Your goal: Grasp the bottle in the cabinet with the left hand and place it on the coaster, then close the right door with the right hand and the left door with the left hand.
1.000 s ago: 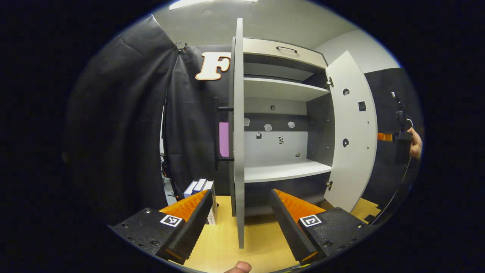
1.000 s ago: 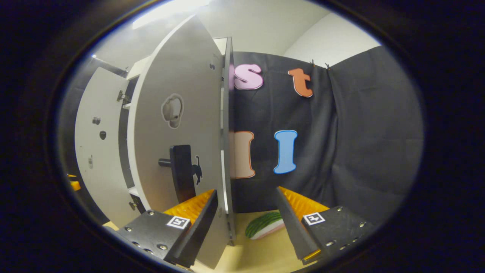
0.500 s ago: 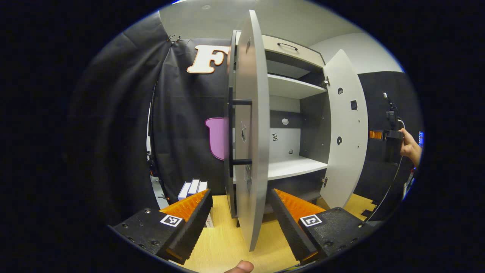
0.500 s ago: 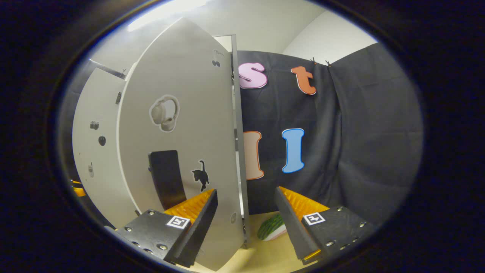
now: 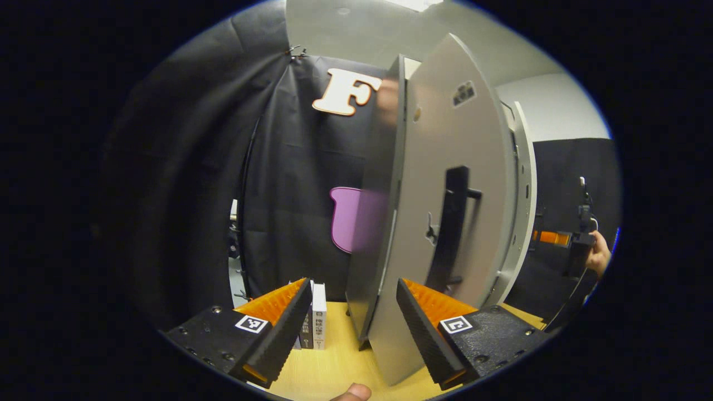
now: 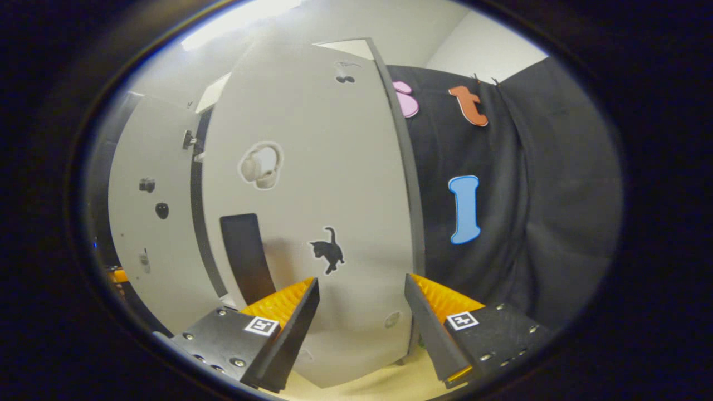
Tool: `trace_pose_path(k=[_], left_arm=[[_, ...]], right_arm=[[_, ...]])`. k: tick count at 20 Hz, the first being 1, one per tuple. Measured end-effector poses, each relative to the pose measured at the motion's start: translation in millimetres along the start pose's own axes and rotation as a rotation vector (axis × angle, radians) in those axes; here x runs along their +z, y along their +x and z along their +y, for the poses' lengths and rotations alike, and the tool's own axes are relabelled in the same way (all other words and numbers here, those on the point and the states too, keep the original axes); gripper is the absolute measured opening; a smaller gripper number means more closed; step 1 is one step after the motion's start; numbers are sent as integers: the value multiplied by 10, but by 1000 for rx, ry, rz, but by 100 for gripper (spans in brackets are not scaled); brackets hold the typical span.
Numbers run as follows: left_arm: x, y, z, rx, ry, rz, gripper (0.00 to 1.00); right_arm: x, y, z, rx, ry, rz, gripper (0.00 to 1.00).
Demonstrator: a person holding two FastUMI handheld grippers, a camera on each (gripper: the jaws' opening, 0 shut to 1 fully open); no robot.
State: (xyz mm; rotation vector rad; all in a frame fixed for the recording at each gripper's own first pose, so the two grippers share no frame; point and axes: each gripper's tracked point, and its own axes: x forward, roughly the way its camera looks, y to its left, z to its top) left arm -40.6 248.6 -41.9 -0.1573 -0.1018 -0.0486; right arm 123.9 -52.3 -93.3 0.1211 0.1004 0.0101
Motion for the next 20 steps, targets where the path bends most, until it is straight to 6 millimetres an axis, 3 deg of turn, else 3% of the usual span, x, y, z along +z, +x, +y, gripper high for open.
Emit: trace_pose_path(k=[2,4,8,9,10,12,13,16,17,18,20], left_arm=[[61,171,46,-7,-24,-14,96],[86,281,59,-6,-52,-16,93],[149,362,33,-1,-86,-16,96],[148,362,-18,-8,-89,-15,96],[161,351,-64,-15,-88,-18,97],[163,336,-181,-18,-66,-7,93],[178,340,-169,4,-47,-7,97],[237,292,-144,62,12,12,91],[261,301,-153,72,33,15,95],[290,299,-156,84,54,16,91],[323,264,-153,116,108,9,95]], right_arm=[[-48,-126,155,27,38,21,94],[-6,-249,270,44,101,34,94],[100,-693,256,64,213,47,97],[159,-821,234,68,222,22,90],[229,-954,190,61,213,-2,97],[284,-1296,188,68,157,-26,96],[328,-1475,242,90,117,-42,96],[503,-2058,303,82,-8,-93,96],[500,-2231,342,88,-31,-98,96],[498,-2414,371,93,-39,-104,96],[455,-2719,453,101,-26,-105,96]])
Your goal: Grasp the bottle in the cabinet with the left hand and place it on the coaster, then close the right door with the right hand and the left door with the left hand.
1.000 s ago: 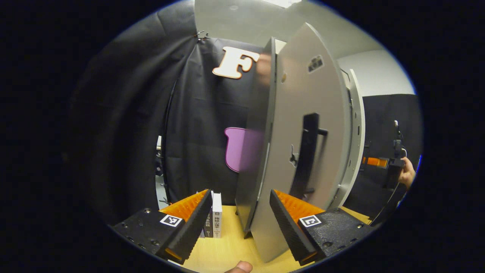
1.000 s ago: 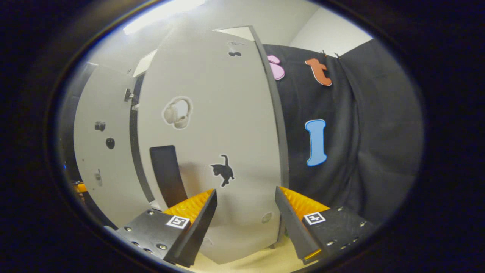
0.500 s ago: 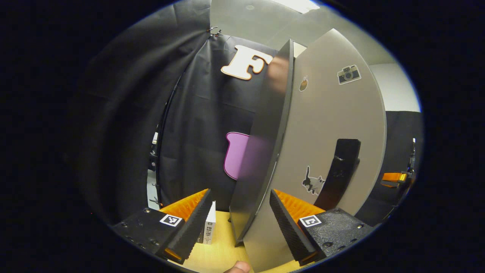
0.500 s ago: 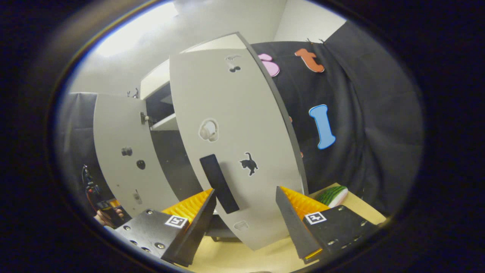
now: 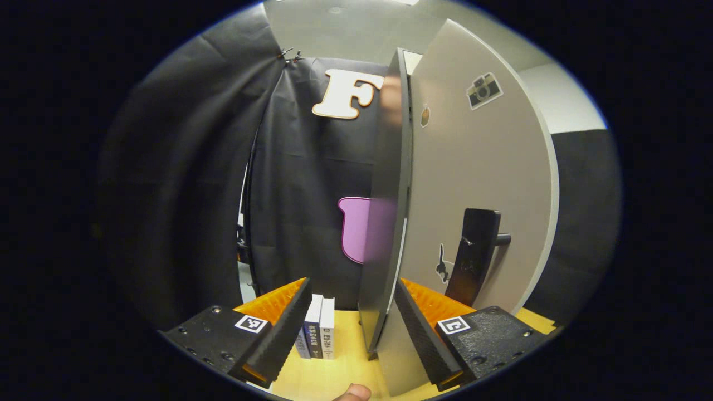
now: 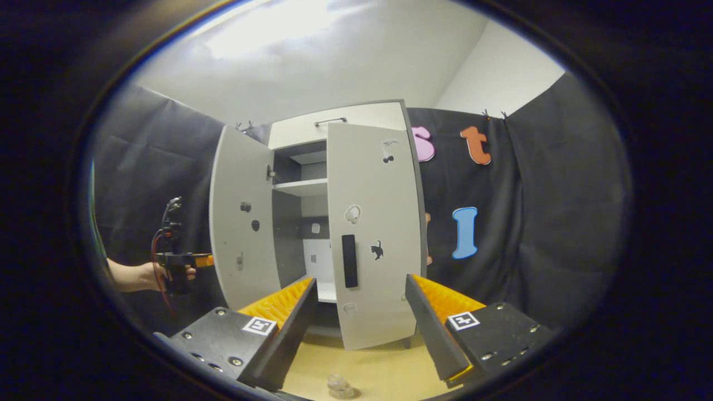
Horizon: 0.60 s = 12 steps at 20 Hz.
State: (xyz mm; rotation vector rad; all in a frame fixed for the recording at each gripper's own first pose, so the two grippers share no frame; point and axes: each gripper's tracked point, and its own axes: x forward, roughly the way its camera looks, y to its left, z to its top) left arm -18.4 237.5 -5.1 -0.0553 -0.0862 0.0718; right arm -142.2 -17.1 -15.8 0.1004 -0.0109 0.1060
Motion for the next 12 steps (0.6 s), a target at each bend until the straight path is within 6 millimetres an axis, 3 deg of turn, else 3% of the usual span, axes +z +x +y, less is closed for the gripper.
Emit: trace_pose_path(k=[1,3,5,8,12], left_arm=[[22,-3,30,23,16,-10,100],[15,-7,26,54,8,-15,89],[-36,6,-25,43,-44,-1,89],[-139,-46,-87,46,-120,56,94],[-63,-33,-71,69,-71,36,94]], right_arm=[[-8,-126,36,2,4,0,96],[-4,-333,85,-3,-1,-7,96],[-49,-465,134,-6,-24,0,96],[-74,-590,158,-20,-45,8,96],[-6,-673,168,-10,-23,-9,97]])
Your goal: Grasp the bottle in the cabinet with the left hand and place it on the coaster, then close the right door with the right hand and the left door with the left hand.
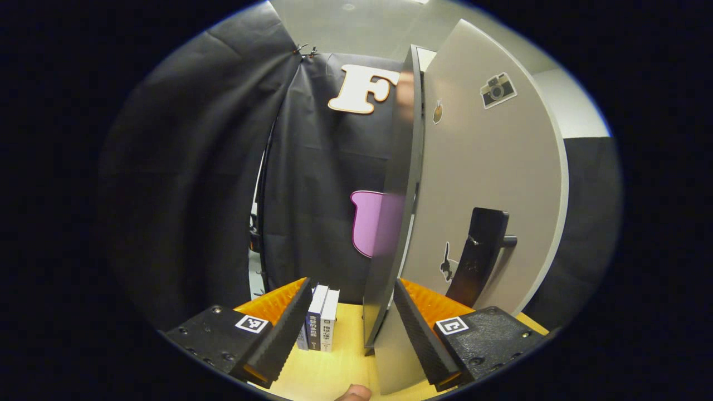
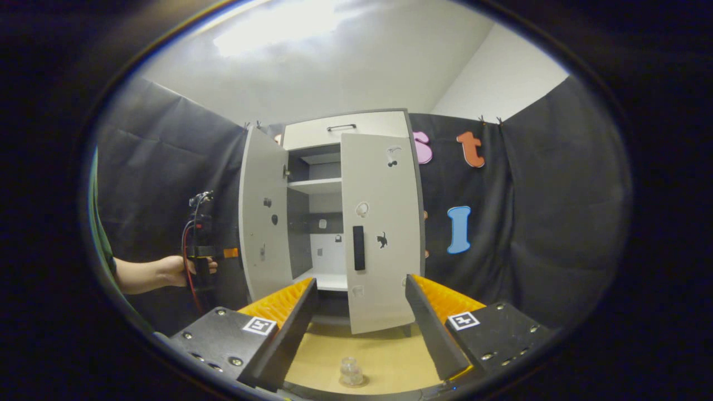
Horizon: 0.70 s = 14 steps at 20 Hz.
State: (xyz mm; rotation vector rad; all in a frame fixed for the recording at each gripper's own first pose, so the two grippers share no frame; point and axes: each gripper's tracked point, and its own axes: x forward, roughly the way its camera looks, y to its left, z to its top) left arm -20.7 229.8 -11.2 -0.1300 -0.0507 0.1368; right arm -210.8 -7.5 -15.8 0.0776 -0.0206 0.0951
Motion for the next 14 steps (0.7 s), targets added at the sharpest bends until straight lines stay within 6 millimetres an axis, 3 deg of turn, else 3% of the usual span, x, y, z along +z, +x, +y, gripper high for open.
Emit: trace_pose_path(k=[5,14], left_arm=[[-17,-10,-169,-8,4,13,94],[-60,-11,-366,-8,23,29,94]], right_arm=[[-19,-112,-193,-30,-17,-6,97],[-76,-61,-416,-55,-50,-28,97]])
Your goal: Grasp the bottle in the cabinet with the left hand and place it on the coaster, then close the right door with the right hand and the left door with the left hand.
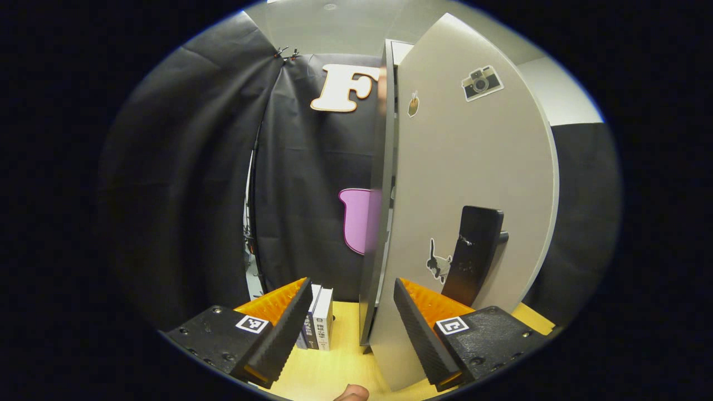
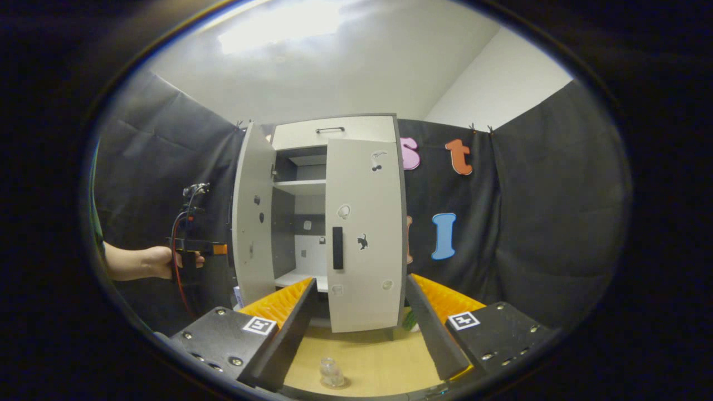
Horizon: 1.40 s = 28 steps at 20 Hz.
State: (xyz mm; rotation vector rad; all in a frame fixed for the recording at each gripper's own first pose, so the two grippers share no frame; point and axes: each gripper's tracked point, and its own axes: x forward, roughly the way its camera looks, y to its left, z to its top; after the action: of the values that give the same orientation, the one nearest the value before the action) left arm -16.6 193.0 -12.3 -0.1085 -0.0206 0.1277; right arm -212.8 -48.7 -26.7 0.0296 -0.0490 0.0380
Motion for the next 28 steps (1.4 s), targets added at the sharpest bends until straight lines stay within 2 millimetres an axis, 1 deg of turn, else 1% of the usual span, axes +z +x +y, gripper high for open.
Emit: trace_pose_path(k=[6,9,11,13,16,20,23,26,28], left_arm=[[4,32,-214,-17,11,-9,94],[-66,100,-235,-3,-11,13,94],[-69,139,-226,2,-29,15,94],[-66,175,-273,-12,-42,10,94],[-76,221,-361,-22,-22,14,94],[-125,332,-574,-56,-28,31,94],[-148,436,-803,-87,-49,34,94],[-211,517,-1072,-125,-38,54,94],[-194,508,-1233,-143,-17,50,94]], right_arm=[[-55,130,-44,5,-8,5,96],[-96,182,-77,0,-18,14,96],[-127,229,-141,-9,-22,24,96],[-169,279,-191,-14,-17,28,97],[-215,409,-237,-18,-6,34,97],[-256,579,-307,-19,-16,38,97],[-284,696,-412,-31,-15,37,97],[-273,716,-511,-48,-4,35,97],[-246,755,-564,-47,-2,26,96]])
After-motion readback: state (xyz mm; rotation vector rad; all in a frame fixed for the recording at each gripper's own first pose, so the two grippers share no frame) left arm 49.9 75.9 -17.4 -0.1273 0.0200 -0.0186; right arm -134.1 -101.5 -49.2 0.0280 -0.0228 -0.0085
